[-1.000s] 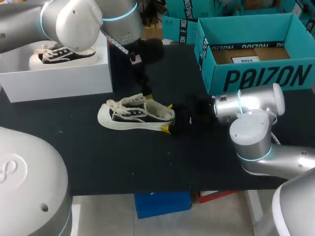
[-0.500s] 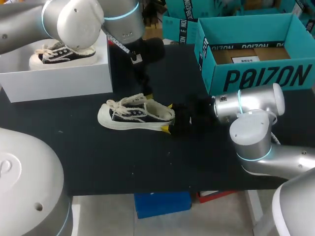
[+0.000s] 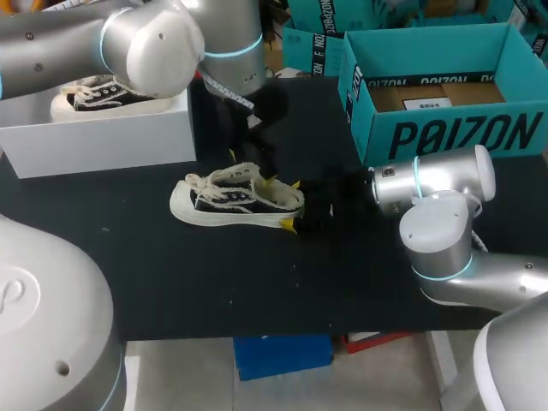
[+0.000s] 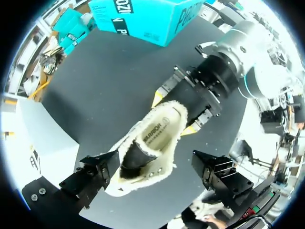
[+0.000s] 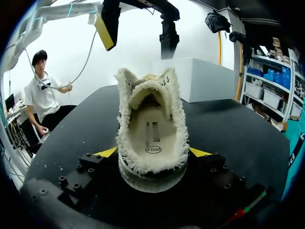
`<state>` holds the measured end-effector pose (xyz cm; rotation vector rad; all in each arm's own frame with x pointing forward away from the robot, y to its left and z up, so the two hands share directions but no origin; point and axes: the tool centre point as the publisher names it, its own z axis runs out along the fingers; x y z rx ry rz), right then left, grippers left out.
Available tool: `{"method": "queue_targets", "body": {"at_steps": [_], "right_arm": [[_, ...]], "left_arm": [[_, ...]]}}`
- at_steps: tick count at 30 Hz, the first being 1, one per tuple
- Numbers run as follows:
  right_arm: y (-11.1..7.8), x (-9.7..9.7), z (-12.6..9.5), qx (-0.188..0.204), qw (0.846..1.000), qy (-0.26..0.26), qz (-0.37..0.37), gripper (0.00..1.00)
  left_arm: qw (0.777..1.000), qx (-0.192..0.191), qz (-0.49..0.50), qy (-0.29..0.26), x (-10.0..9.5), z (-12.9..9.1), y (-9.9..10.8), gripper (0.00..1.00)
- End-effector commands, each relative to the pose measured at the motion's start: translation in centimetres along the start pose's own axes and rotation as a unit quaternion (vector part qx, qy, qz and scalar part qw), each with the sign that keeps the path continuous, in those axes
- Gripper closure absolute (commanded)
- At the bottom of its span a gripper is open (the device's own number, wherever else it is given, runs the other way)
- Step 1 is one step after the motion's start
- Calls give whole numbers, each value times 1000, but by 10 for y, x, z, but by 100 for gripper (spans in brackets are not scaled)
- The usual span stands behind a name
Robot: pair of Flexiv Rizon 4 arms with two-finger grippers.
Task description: Take the shoe out of the shoebox, open the shoe tongue, remove and reinsert the insole, then place the shoe into the shoebox
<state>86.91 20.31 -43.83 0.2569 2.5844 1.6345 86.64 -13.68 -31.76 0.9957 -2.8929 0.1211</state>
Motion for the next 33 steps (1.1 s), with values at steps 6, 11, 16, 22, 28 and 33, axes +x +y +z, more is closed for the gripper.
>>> {"method": "queue_targets", "body": {"at_steps": [6, 11, 16, 22, 28, 33], "right_arm": [[0, -1, 2, 1, 1000, 0, 1, 100], [0, -1, 2, 1, 1000, 0, 1, 100], [0, -1, 2, 1, 1000, 0, 1, 100], [0, -1, 2, 1, 1000, 0, 1, 100], [0, -1, 2, 1, 1000, 0, 1, 100], [0, -1, 2, 1, 1000, 0, 1, 100]], "left_arm": [[937, -88, -335, -46, 0, 5, -11, 0], [904, -91, -415, -53, 1, 8, -8, 0], [876, -86, -474, -39, 1, 12, 0, 0], [871, -63, -483, -59, 2, 13, 5, 0], [871, -63, -483, -59, 2, 13, 5, 0], [876, -70, -469, -86, 3, 16, 3, 0]]}}
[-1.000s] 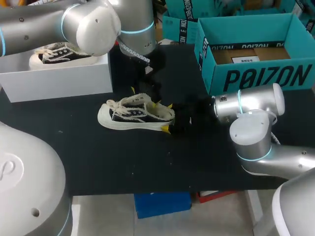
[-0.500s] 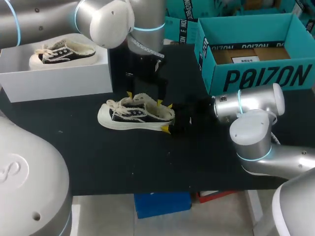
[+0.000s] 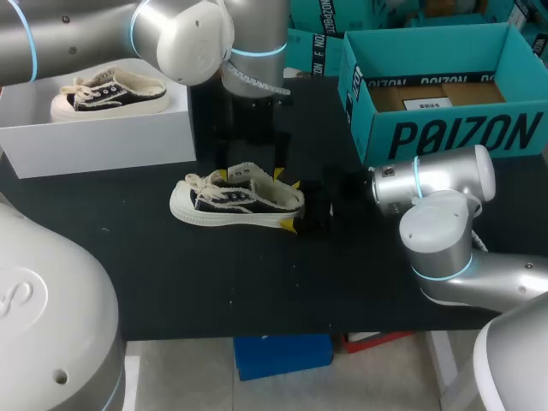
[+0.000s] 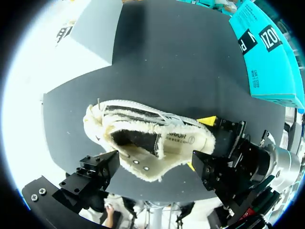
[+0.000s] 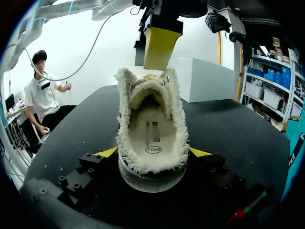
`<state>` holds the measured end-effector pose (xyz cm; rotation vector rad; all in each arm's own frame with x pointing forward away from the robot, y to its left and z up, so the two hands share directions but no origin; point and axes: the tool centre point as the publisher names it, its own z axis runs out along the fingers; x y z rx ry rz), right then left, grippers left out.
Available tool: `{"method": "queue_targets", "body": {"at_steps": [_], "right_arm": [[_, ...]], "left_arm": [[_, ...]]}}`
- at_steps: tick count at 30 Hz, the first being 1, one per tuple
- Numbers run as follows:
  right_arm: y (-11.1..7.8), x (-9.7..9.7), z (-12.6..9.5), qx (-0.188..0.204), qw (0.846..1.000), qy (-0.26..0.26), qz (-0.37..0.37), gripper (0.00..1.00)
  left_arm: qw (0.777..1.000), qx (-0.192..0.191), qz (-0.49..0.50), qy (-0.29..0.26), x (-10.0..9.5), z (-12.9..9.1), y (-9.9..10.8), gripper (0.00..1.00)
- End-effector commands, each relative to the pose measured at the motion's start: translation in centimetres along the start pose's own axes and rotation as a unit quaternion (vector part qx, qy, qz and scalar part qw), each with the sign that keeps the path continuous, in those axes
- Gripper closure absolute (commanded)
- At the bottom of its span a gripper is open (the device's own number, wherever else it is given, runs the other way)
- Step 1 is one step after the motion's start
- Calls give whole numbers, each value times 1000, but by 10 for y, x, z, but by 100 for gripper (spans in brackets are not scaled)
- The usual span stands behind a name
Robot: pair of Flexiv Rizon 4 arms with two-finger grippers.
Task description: Take the shoe out of the shoebox, open the shoe tongue, remove and reinsert the insole, then place the shoe into the shoebox
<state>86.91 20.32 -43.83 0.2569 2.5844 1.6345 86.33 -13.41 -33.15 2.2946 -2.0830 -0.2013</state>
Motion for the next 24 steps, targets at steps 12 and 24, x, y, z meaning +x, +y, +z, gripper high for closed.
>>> {"method": "queue_targets", "body": {"at_steps": [12, 24], "right_arm": [[0, -1, 2, 1, 1000, 0, 1, 100], [0, -1, 2, 1, 1000, 0, 1, 100]], "left_arm": [[993, 31, 100, -56, 11, 9, 6, 0], [983, 54, 114, -133, 17, 25, 5, 0]]}}
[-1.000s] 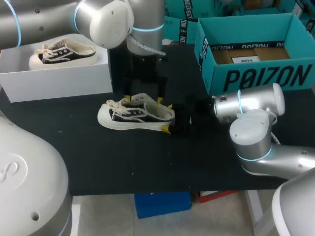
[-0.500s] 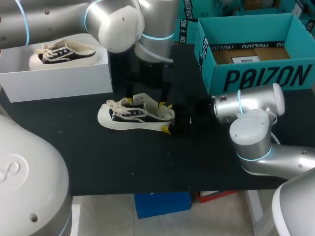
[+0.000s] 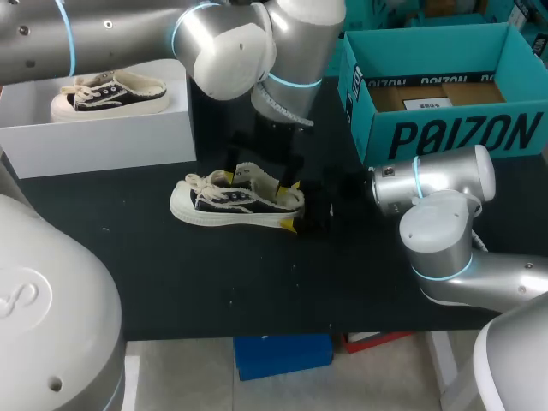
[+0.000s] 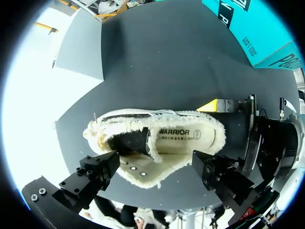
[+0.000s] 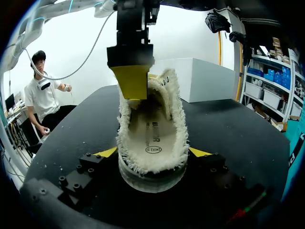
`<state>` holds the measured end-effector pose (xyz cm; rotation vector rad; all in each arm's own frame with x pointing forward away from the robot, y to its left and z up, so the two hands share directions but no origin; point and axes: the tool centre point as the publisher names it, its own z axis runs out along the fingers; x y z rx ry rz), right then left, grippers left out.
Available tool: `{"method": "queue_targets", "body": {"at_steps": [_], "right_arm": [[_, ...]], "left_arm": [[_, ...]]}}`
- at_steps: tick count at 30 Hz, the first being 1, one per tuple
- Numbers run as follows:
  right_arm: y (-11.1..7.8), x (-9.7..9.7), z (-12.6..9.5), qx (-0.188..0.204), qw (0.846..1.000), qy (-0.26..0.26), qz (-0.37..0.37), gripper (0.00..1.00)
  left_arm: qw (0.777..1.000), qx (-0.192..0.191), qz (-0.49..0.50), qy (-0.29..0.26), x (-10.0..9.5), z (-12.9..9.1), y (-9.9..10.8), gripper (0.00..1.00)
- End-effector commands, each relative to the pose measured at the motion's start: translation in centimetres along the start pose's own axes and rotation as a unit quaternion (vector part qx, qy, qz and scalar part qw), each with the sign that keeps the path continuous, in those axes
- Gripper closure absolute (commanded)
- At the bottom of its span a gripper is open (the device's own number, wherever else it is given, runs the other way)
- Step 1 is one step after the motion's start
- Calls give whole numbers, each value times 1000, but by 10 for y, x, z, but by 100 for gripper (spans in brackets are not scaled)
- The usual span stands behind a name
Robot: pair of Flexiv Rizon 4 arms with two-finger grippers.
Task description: Take the shoe out of the shoebox, open the shoe tongue, remove and reinsert the insole, then place the shoe into the shoebox
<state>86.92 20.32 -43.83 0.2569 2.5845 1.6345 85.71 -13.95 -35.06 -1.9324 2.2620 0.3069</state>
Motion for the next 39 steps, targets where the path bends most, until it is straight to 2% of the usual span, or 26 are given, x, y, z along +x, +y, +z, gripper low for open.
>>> {"method": "queue_targets", "body": {"at_steps": [1, 8, 15, 18, 20, 21, 29, 30, 31, 34, 39], "right_arm": [[0, -1, 2, 1, 1000, 0, 1, 100], [0, -1, 2, 1, 1000, 0, 1, 100], [0, -1, 2, 1, 1000, 0, 1, 100], [0, -1, 2, 1, 1000, 0, 1, 100], [0, -1, 2, 1, 1000, 0, 1, 100], [0, -1, 2, 1, 1000, 0, 1, 100], [0, -1, 2, 1, 1000, 0, 1, 100], [0, -1, 2, 1, 1000, 0, 1, 100], [0, -1, 2, 1, 1000, 0, 1, 100], [0, -1, 2, 1, 1000, 0, 1, 100], [0, -1, 2, 1, 1000, 0, 1, 100]], "left_arm": [[999, 0, -3, -44, 11, 5, -3, 0], [996, 3, -1, -89, 8, 14, -5, 0], [995, 8, -4, -103, 5, 18, -9, 0], [994, 9, -5, -105, 4, 19, -10, 6], [994, 9, -5, -110, 2, 20, -9, 21], [993, 10, -5, -113, 1, 22, -9, 23], [991, 10, -13, -131, -6, 30, -9, 24], [991, 10, -14, -132, -7, 30, -9, 27], [991, 9, -15, -133, -8, 30, -9, 42], [991, 11, -17, -132, -11, 30, -9, 100], [992, 14, -16, -124, -13, 28, -9, 100]]}}
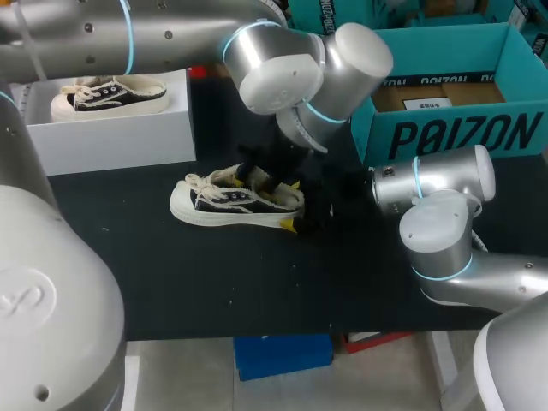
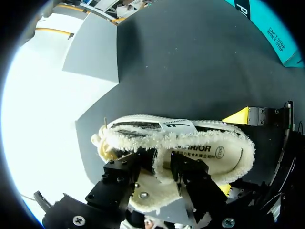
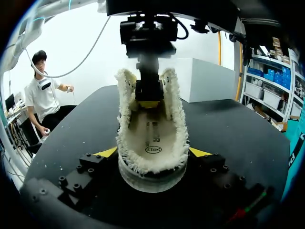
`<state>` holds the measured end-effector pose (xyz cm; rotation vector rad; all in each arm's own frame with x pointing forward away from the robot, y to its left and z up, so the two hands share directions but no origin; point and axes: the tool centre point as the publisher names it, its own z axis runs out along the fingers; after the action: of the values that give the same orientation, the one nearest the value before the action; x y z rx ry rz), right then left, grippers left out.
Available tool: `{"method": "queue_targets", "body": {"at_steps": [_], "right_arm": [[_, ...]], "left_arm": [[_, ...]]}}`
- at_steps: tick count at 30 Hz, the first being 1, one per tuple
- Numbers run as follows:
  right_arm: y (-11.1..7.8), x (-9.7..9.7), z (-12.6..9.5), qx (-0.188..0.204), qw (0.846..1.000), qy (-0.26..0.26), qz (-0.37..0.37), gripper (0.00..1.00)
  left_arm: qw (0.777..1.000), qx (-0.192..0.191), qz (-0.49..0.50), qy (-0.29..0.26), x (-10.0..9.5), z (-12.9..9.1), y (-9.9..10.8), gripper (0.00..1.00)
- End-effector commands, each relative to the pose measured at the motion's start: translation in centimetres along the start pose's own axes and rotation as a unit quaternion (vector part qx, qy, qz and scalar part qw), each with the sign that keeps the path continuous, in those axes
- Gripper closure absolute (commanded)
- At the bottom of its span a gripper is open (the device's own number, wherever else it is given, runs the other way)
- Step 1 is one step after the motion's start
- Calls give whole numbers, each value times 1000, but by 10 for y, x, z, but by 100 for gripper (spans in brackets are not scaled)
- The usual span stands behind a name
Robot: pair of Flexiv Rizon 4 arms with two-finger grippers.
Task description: Take the shoe out of the shoebox, open the shoe tongue, remove and reinsert the insole, then place the shoe into the shoebox
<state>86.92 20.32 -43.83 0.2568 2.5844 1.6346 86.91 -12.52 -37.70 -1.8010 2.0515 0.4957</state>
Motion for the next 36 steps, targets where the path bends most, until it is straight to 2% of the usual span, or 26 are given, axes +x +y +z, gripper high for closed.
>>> {"method": "queue_targets", "body": {"at_steps": [1, 17, 29, 36], "right_arm": [[0, -1, 2, 1, 1000, 0, 1, 100], [0, -1, 2, 1, 1000, 0, 1, 100], [0, -1, 2, 1, 1000, 0, 1, 100], [0, -1, 2, 1, 1000, 0, 1, 100]], "left_arm": [[1000, 3, 3, 9, -5, 0, 2, 100], [998, 12, -5, 57, -19, -7, 4, 100], [991, 42, -40, 118, -42, -16, 4, 100], [985, 48, -63, 151, -56, -13, 5, 100]]}}
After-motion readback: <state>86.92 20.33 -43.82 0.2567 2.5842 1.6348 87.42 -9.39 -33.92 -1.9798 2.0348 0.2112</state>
